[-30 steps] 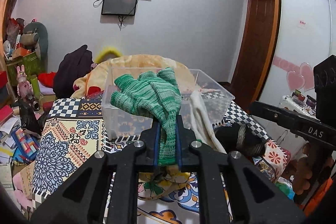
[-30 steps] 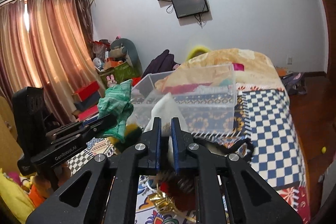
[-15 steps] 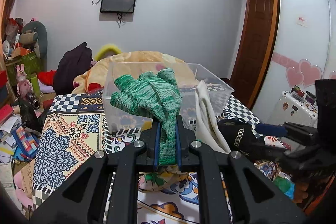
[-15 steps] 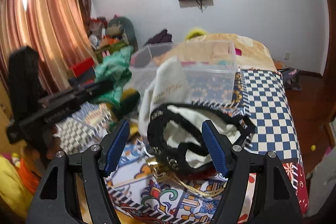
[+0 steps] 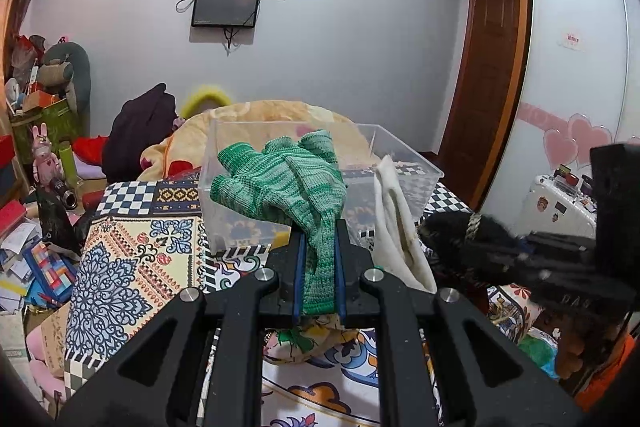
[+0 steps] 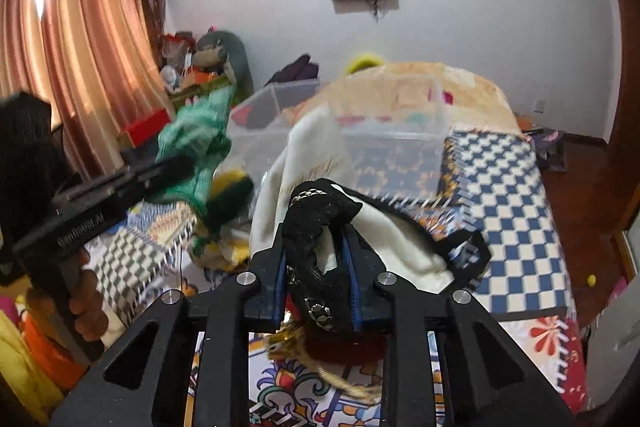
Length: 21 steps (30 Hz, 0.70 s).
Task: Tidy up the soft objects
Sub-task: 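Lift the glove over the clear box with the left tool while the right tool carries the black bag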
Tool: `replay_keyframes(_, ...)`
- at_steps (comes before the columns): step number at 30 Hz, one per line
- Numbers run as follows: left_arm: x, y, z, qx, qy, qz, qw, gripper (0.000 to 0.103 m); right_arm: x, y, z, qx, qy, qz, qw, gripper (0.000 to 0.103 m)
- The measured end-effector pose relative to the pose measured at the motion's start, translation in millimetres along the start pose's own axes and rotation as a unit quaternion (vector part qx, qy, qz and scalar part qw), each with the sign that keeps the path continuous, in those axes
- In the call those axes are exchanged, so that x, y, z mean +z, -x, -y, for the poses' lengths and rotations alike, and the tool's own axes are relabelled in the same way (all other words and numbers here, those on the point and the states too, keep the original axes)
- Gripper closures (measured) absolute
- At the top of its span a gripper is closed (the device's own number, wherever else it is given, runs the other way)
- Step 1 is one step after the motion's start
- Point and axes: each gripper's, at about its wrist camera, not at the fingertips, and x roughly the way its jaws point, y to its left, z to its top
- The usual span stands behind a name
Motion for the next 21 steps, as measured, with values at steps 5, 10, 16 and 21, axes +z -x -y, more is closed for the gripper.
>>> replay_keyframes(5,13,3,-4,-0.009,0.01,0.006,0.9999,0.091,20,18,4,-0.018,-0.002,0.034,0.999,0.084)
replay_keyframes(10,32,7,-5,-0.004,-0.005,0.02,0.9998,0.091,47,29,4,-0.026,0.003,0.072,0.997,0.084)
replay_keyframes(16,54,4,-9,0.013,-0.018,0.054,0.9983,0.091,72,28,-1,-0.04,0.026,0.11,0.993,0.084)
replay_keyframes(21,71,-12,-16,0.013,-0.008,0.057,0.9983,0.091,89,12,-3,-0.042,0.032,0.131,0.99,0.084)
